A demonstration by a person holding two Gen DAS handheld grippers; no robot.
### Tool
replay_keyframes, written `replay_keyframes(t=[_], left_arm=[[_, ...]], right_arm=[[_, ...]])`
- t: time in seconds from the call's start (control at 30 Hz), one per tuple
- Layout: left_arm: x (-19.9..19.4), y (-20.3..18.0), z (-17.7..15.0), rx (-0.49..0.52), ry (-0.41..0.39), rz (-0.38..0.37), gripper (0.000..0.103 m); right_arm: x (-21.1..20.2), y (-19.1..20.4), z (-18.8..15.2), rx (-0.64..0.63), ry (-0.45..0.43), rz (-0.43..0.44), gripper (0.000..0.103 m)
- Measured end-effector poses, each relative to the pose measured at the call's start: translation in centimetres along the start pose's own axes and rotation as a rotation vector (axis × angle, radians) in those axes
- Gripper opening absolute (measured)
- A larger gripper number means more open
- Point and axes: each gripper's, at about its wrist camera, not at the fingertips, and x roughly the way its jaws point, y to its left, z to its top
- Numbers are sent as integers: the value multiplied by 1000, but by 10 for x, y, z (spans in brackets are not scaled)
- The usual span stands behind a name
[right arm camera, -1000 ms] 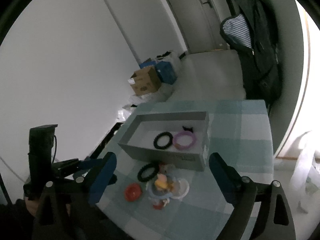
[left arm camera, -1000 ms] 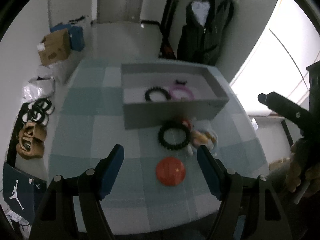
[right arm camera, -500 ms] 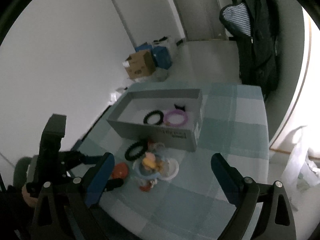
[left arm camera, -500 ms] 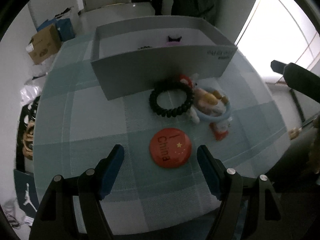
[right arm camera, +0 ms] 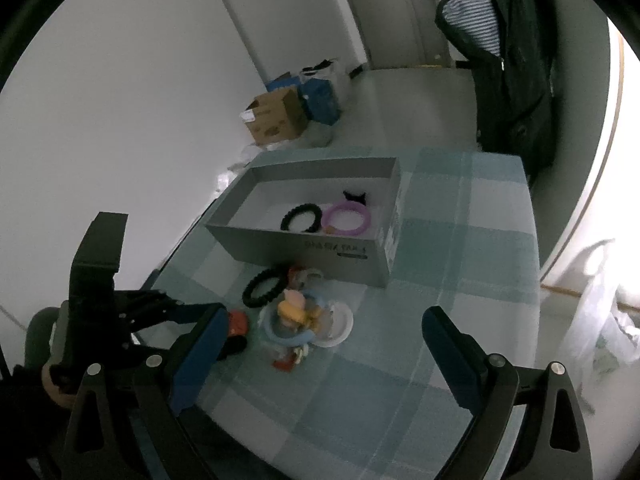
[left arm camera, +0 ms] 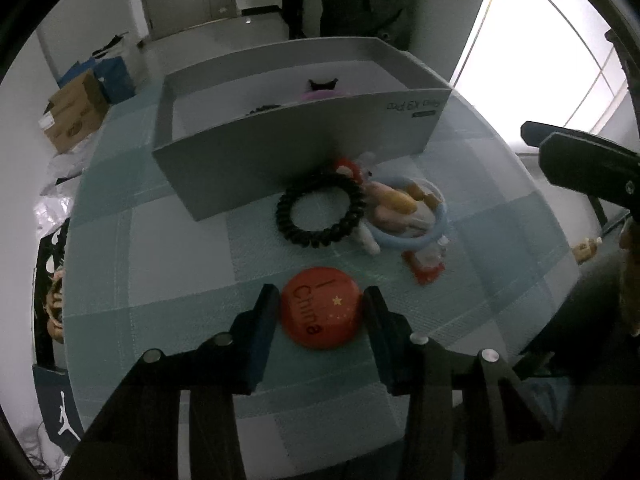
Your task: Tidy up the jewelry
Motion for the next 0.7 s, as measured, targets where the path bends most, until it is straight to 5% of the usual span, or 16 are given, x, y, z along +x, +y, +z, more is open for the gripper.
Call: replay_keyframes(t=[0.7], left_arm=[[-35,14,14,-108,-108,-39,38]], right_arm=[[26,12,-23,3,144,92,91]])
